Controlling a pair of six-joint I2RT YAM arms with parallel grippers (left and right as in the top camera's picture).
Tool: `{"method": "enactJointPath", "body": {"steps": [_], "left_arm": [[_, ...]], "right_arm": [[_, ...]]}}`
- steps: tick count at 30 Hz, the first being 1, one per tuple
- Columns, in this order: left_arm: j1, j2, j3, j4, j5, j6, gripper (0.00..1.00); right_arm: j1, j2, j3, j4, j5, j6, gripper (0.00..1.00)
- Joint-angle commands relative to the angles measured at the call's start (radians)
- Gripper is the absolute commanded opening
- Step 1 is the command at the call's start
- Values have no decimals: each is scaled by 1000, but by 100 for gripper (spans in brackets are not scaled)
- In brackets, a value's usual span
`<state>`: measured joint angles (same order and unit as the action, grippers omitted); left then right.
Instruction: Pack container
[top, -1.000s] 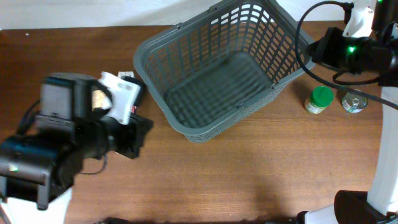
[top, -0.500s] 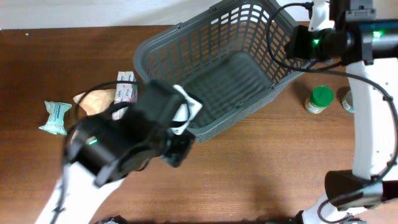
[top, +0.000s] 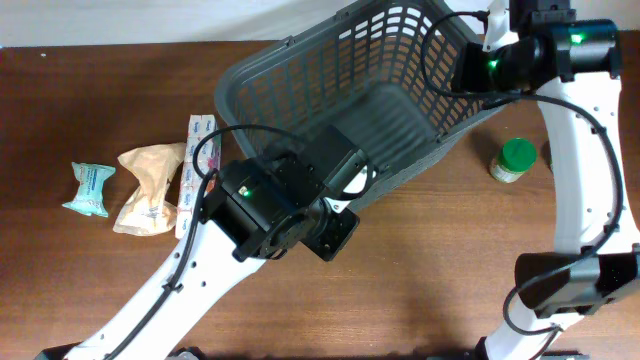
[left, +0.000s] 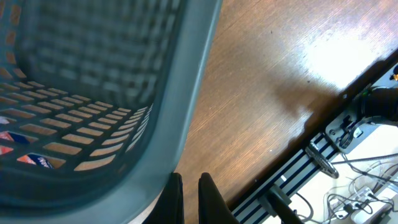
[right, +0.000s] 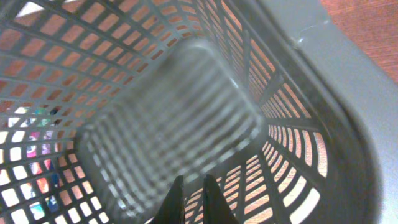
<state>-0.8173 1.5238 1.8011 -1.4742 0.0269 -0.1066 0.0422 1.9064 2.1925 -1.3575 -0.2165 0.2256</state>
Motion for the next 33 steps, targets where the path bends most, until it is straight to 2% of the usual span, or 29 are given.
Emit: {"method": "enactJointPath", "body": {"steps": [1,7,12,18,33], "left_arm": [[0,4,0,16,4,-13,2],[-4,4,0,49,101,-13,2],[-43,21,-2,43,107,-13,2],[-84,66,-5,31,26,-13,2],[-81,129,-48,50,-104,-13,2]], "right_arm": [[3,18,5,0,39,-13,4],[3,19,5,-12,64,-13,4],[3,20,5,-61,95,-12,4],[3,20,5,-116,98,-6,4],[3,20,5,-192,161,-5,4]]}}
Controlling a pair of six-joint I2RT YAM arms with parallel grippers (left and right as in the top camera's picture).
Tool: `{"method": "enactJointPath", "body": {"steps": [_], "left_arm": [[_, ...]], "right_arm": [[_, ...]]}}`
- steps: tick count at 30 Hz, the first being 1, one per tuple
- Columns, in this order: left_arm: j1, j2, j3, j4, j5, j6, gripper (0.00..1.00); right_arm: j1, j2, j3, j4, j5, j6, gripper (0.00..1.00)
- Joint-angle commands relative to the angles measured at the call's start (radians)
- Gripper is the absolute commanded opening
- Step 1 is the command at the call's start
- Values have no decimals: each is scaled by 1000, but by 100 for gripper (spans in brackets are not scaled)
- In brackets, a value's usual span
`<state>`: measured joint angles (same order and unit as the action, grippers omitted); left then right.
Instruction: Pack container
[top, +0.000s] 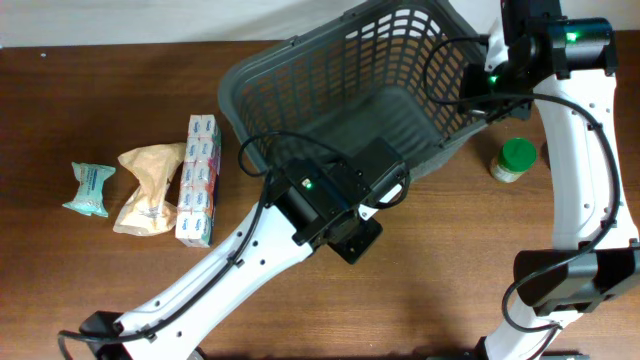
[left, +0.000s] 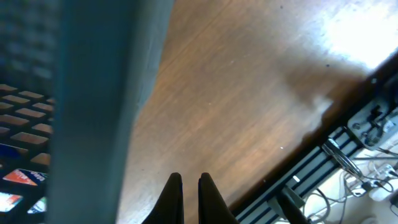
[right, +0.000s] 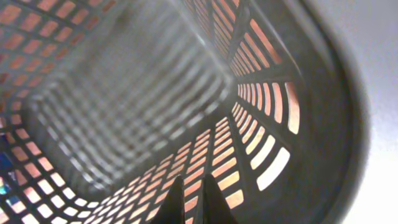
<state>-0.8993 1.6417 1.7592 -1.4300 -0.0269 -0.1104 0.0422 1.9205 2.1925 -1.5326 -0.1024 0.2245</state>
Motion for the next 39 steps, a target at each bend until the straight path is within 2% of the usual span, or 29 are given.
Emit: {"method": "enactJointPath", "body": {"steps": [1,5,11,16,33,39], "left_arm": [[1,11,-6,7,-66,-9,2],[19,13,-7,20,-117,-9,2],[129,13,-7,40,-120,-4,2],[207,13,-7,69,-120,53,2],[341,13,-7,126,-120,112,2],[364,13,-7,121,-121,112,2]], "right_arm": [[3,6,5,-21,48,-4,4],[3,6,5,-39,47,-8,4],[3,6,5,-58,47,-8,4],[4,6,5,-61,-3,-54,4],[79,5,5,-87,-28,-64,4],[93,5,8,-45,-17,-63,4]]}}
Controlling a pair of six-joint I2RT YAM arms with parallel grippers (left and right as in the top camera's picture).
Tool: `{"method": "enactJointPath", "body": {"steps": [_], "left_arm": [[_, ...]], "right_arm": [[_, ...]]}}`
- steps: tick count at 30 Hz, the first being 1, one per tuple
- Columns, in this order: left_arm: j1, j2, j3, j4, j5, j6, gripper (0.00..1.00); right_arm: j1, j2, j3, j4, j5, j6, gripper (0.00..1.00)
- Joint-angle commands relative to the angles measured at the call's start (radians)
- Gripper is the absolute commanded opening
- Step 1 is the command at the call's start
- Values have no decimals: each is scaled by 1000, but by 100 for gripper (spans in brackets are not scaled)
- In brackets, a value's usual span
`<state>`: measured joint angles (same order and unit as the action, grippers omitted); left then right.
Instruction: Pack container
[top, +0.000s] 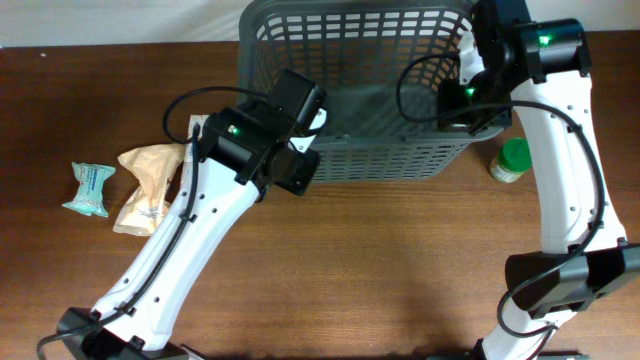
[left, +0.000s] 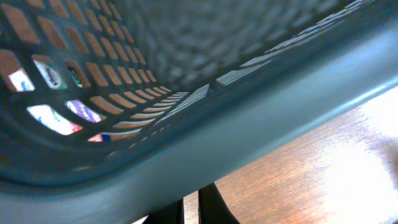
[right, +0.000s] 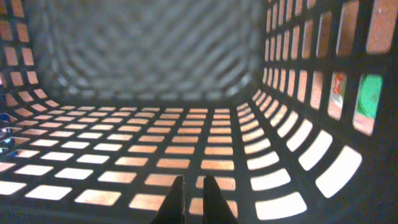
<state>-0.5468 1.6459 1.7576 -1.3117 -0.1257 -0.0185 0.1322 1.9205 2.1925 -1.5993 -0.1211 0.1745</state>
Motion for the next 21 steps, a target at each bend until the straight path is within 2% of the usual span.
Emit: {"method": "enactJointPath", "body": {"steps": [1,8,12,14,17,21], "left_arm": [[11,8,-5,3,-22,21,2],[29,-34,65,-70,-24,20,6],[37,-102,135,-119,-86,19,12],[50,-138,161,-128,-134,19,22],[101,-195,177,-125,-212,19,43],[227,-241,177,-101,-230,19,53]], "right_arm": [[-2,3,13,31,2,-13,4],[-40,-22,129,57,2,-10,4],[-93,-49,251,55,2,-1,4],[-134,-60,294,51,3,30,4],[-221,-63,336,31,1,109,4],[-329,-61,329,12,-6,122,4]]}}
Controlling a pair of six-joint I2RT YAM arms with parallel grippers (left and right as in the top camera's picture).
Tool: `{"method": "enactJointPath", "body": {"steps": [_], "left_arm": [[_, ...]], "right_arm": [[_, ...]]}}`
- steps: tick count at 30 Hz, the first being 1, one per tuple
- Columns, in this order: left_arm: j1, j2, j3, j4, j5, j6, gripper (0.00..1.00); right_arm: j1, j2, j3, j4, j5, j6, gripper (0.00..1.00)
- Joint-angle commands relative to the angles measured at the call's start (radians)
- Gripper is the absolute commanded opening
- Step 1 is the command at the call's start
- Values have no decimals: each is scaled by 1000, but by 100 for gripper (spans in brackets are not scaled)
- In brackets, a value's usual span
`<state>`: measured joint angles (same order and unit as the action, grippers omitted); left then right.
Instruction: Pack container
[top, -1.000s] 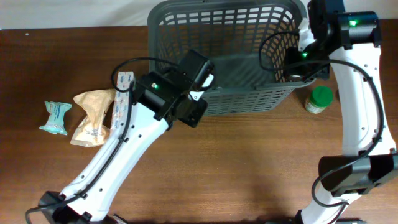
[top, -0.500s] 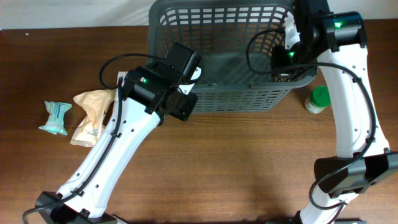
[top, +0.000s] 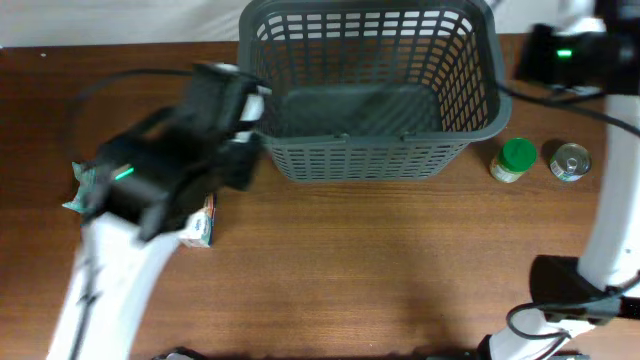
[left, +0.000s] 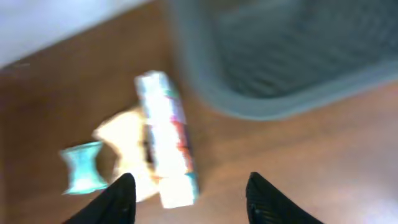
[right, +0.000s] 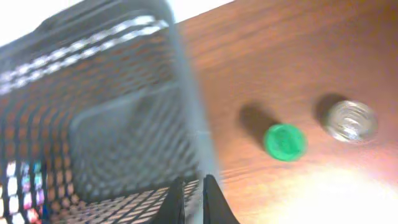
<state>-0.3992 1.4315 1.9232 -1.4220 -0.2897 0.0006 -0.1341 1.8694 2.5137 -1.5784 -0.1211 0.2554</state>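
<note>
The grey mesh basket (top: 370, 90) stands upright at the back of the table; I see nothing in it. My left gripper (left: 193, 200) is open and blurred, hanging above a long white box (left: 165, 146), a tan bag (left: 121, 140) and a teal packet (left: 84, 168) left of the basket (left: 280, 56). My right gripper (right: 194, 200) is shut with nothing seen between its fingers, high over the basket's right wall (right: 189, 106). A green-lidded jar (top: 517, 158) and a silver can (top: 570, 162) stand right of the basket.
The left arm (top: 165, 165) covers most of the items on the left in the overhead view; only the box's end (top: 200, 228) shows. The right arm (top: 570, 50) sits at the back right corner. Bare brown tabletop (top: 380, 270) lies in front of the basket.
My left gripper was shut at the basket's front-left rim; now it is open and off to the left over the box. My right gripper has left the basket's inside and sits higher.
First the basket stood tipped and turned at an angle, with both grippers shut at its rim. It was still skewed a second later. Then it sat square at the back of the table. Now both grippers are off it.
</note>
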Motion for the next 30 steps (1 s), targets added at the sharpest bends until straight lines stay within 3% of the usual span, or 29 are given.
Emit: {"method": "enactJointPath", "body": {"steps": [1,10,20,25,30], "left_arm": [[115,-30,11,12,-65,0,55],[330,18,9,30,21,0,62],[348,97,8,21,21,0,66],[348,114,8,24,21,0,66],[348,119,8,24,21,0,67]], "right_arm": [[-89,-10,3,-9,-6,42,4],[-181,53,-8,-13,2,42,4],[-172,201,-37,10,-85,32,4],[-159,256,-37,23,-210,-70,4],[-140,277,-37,50,-239,-81,4]]}}
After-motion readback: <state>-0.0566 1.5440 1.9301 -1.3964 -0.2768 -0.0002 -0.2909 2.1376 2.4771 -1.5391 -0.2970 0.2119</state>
